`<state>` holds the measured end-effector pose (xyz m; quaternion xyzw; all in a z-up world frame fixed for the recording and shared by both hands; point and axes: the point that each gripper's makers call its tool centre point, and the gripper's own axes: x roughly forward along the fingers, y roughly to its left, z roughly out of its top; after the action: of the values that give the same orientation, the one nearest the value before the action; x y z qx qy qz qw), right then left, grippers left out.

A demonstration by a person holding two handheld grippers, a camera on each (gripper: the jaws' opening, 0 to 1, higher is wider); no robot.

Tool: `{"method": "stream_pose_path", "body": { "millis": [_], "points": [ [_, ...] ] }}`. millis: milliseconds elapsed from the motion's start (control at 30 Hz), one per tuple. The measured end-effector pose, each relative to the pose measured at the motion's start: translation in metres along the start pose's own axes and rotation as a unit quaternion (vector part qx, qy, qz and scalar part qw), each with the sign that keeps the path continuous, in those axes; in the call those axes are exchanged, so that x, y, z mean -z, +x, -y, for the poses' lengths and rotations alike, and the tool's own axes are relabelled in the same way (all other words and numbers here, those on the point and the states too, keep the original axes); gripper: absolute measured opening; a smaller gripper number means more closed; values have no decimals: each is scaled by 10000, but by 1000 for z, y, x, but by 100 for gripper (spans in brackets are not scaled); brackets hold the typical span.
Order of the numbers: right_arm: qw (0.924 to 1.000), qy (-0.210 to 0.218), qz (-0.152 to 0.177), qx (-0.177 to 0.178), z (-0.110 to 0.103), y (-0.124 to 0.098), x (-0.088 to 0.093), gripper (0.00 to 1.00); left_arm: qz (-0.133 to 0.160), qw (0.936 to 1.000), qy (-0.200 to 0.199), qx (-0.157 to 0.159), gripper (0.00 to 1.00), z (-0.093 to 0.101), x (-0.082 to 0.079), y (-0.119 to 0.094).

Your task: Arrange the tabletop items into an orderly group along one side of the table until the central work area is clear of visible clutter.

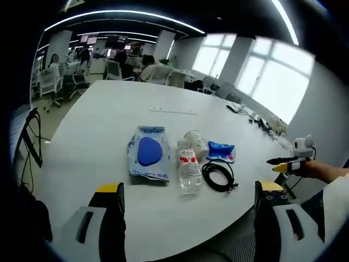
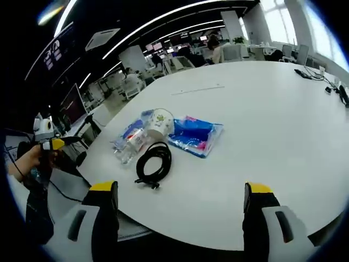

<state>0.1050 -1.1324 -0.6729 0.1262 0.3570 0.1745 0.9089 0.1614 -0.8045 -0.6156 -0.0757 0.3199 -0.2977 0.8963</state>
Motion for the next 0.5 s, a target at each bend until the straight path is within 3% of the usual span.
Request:
{"method": "stream_pose_path", "body": {
  "millis": [500],
  "points": [
    [10000,-80,-42,7,-1,0,-3,90,-72,10000,-17,6,96,1,8,0]
  ]
}}
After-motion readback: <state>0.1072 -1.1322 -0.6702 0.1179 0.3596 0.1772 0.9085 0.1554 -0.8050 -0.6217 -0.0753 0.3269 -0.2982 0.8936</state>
